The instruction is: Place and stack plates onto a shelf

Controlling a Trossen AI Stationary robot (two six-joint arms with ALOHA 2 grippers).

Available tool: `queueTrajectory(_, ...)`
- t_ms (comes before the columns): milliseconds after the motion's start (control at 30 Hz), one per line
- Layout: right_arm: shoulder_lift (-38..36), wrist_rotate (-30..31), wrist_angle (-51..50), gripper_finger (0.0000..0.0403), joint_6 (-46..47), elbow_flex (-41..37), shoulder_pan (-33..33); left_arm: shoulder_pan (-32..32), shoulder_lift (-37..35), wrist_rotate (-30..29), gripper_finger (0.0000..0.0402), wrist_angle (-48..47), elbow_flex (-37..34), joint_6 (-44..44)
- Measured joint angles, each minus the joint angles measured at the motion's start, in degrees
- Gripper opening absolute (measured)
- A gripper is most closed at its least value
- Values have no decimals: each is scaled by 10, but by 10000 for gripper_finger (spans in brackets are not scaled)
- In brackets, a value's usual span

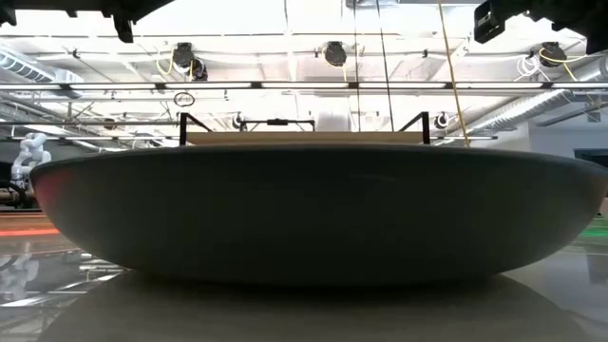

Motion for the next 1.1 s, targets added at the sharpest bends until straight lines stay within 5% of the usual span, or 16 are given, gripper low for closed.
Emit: queueTrajectory(1100,0,0,10,178,-15,0,0,0,0,0,72,0,0,0)
